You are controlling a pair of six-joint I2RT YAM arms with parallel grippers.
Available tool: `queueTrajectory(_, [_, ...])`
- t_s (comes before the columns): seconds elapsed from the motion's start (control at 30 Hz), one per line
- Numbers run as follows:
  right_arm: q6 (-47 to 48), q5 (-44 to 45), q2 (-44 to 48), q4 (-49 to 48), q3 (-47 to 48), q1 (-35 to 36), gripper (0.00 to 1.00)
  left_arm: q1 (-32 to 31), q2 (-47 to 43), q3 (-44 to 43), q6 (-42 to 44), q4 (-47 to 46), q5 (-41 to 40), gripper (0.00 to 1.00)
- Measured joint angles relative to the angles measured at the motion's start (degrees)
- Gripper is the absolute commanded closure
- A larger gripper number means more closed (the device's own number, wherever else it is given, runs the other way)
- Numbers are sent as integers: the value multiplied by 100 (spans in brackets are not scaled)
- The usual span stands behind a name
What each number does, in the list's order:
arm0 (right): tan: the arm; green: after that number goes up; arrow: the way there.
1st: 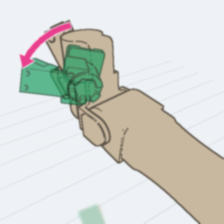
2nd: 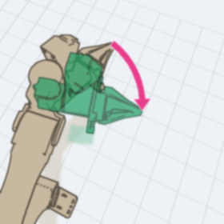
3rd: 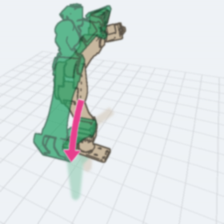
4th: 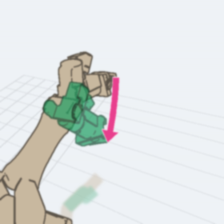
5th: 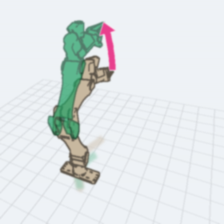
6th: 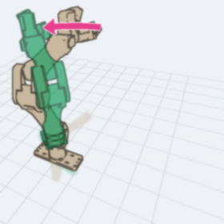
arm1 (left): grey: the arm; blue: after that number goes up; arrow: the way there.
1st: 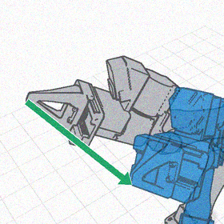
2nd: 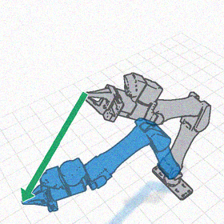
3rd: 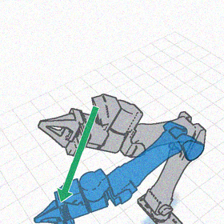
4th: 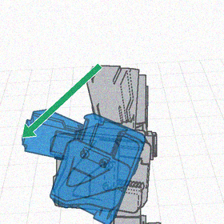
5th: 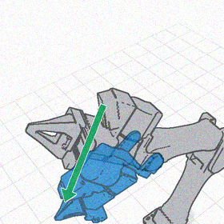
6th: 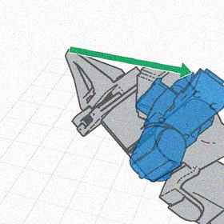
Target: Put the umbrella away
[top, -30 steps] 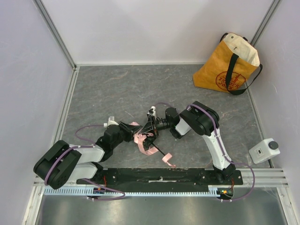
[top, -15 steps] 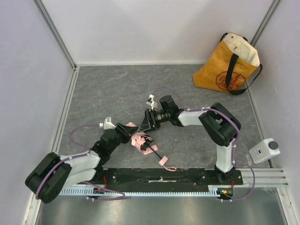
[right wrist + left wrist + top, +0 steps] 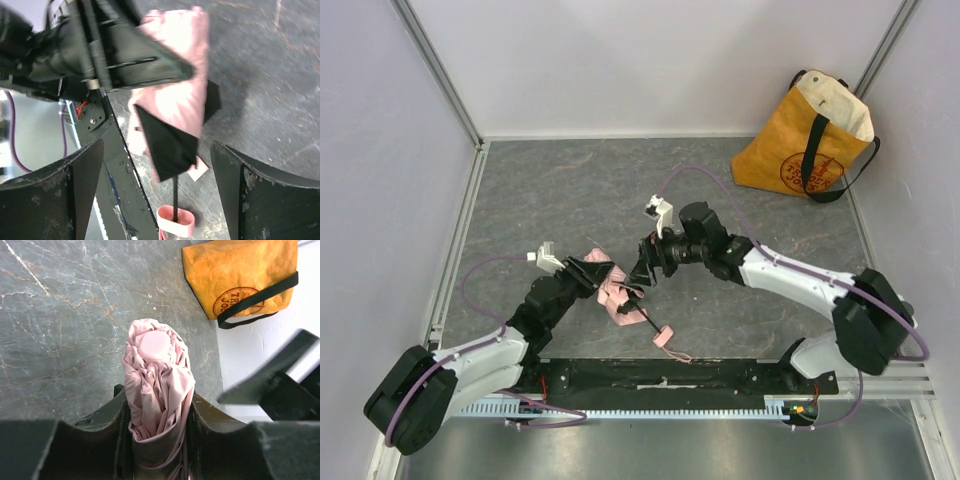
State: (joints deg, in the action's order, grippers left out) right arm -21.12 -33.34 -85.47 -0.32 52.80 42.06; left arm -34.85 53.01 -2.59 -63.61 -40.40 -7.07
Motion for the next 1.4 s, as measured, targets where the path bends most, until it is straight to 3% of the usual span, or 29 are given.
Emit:
queueTrajectory(0.1, [352,680,463,-13,-33,765,19,0,-92,0,140,-26,28,98])
queueTrajectory(0.23, [881,1515,361,221,74,1620,29,0,-173,0,221,-50,170,98])
queueTrajectory(0.5, [1386,2769,262,643,116,1749,36,0,-348,0,225,-127,411,98])
queueTrajectory(0.6, [1473,2949,256,728,179,1827,43,0,-343,2,229,-236,487,98])
queueTrajectory(0.77, [1456,3047,109,859,459,1893,43,2,-210,4,245,-435,610,98])
queueTrajectory(0.9, [1259,3095,109,863,470,1893,63,2,-160,9,254,-496,704,98])
queueTrajectory(1.03, [1073,3147,103,927,527,1888,63,7,-96,17,308,-544,765,98])
queueTrajectory(1.17, [940,3152,120,944,542,1884,50,11,-92,17,323,-592,769,98])
queueTrajectory(1.4, [761,3176,409,944,514,1893,51,0,-79,17,323,-612,901,98])
